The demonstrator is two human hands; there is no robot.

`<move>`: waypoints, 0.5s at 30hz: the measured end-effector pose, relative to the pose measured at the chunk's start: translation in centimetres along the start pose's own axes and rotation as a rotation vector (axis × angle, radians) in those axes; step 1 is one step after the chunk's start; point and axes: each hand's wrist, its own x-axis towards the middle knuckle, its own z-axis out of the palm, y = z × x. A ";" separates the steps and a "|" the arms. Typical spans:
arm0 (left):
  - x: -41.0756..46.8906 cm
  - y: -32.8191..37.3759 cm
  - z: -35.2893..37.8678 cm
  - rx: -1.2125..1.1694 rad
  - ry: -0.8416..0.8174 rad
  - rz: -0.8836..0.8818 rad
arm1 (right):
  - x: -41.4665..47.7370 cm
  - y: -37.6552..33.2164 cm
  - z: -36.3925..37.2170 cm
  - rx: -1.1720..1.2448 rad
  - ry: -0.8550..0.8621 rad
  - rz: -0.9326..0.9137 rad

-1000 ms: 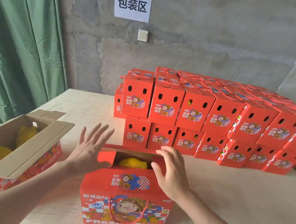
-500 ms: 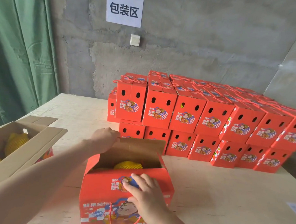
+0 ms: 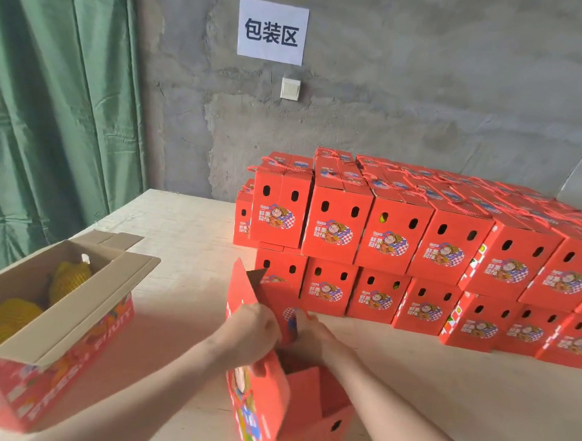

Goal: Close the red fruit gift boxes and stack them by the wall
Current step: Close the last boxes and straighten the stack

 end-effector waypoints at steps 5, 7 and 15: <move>-1.5 3.0 2.5 -0.350 -0.037 0.030 | 0.7 0.1 -3.5 -0.073 -0.315 -0.291; -0.8 2.7 1.5 -0.306 0.164 0.131 | 1.3 -0.1 -4.8 -0.203 -0.393 -0.304; 2.9 -7.3 -7.6 -0.594 0.851 -0.082 | 1.6 0.0 -11.6 -0.343 0.230 -0.071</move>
